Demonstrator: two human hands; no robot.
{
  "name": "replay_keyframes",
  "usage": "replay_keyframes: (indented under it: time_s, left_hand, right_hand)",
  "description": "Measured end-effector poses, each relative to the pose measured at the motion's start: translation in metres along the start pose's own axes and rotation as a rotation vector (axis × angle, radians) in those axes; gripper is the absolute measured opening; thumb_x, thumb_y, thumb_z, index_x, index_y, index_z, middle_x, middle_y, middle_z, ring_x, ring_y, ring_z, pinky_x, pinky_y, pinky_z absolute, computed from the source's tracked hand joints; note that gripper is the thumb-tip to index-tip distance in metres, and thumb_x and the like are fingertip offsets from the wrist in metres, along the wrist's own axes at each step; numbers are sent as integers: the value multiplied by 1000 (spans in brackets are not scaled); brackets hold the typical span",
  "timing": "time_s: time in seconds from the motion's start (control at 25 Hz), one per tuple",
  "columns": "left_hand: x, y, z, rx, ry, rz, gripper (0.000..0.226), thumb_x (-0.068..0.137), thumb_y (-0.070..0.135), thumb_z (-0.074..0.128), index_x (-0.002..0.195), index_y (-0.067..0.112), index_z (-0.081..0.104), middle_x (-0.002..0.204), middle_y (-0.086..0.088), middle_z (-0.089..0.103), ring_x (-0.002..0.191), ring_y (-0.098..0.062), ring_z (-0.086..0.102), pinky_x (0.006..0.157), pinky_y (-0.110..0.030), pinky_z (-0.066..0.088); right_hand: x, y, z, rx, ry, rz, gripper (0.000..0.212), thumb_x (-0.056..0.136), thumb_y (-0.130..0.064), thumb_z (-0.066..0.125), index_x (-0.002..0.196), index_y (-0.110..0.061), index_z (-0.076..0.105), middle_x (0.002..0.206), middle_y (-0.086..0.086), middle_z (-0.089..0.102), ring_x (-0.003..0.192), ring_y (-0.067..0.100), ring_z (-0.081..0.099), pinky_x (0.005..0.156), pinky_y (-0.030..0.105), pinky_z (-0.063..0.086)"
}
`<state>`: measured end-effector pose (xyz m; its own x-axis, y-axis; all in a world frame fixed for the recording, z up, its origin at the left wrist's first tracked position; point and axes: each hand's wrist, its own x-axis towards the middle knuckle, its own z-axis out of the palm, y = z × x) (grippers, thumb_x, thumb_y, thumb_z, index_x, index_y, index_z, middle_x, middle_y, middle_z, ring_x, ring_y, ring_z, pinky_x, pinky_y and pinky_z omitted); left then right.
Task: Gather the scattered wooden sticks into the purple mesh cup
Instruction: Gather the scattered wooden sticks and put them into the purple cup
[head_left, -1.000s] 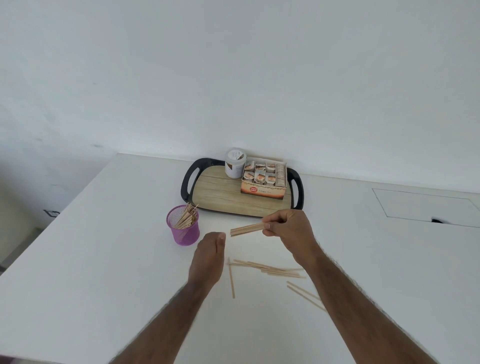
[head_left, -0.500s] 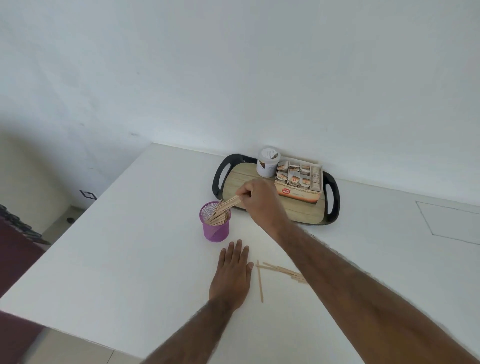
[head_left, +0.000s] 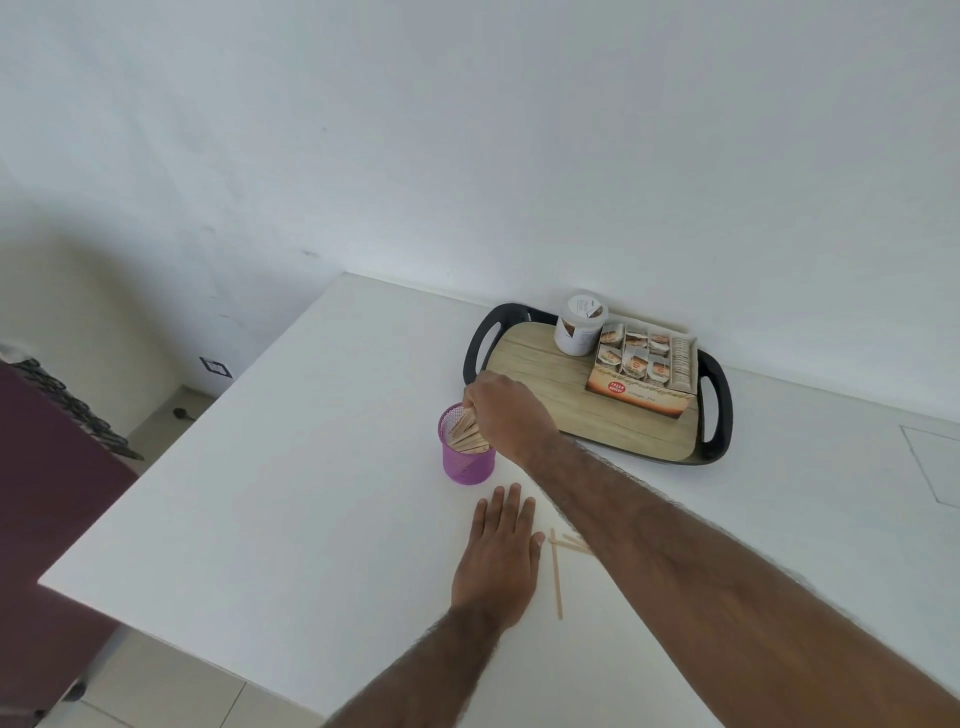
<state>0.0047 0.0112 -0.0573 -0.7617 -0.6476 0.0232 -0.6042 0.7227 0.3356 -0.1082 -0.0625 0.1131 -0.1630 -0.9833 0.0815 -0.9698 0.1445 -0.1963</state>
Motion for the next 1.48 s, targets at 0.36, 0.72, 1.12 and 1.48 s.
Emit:
replay_keyframes:
  time_s: [0.36, 0.72, 1.12, 1.48]
  left_hand:
    - [-1, 0, -2, 13, -19, 16, 55, 109, 37, 19, 162, 20, 23, 172, -5, 11, 159, -26, 3, 127, -44, -1]
    - [-6, -11, -23, -136, -188, 346, 74, 100, 33, 46, 164, 32, 9, 170, 16, -4, 155, -2, -14, 128, -34, -5]
    - [4, 27, -5, -40, -211, 409, 85, 96, 60, 46, 164, 33, 2, 170, 10, -16, 154, -8, -23, 127, -40, -8]
    - [18, 64, 0, -23, -267, 360, 106, 90, 73, 49, 161, 29, -16, 164, 11, -29, 153, -11, -27, 126, -39, -13]
  right_hand:
    - [-17, 27, -6, 147, 159, 10, 17, 98, -15, 59, 99, -10, 76, 102, 3, 66, 101, 20, 56, 77, 35, 53]
    - [-207, 161, 2, 266, -287, 552, 28, 91, -13, 68, 118, -22, 70, 121, -4, 62, 116, 17, 58, 94, 33, 49]
    - [-340, 159, 45, -22, -232, 552, 13, 99, -20, 50, 96, -27, 60, 99, -7, 54, 95, 17, 58, 72, 31, 49]
    - [-276, 130, 66, 20, -101, 448, 17, 101, -19, 47, 100, -20, 64, 102, 1, 56, 95, 22, 59, 72, 36, 52]
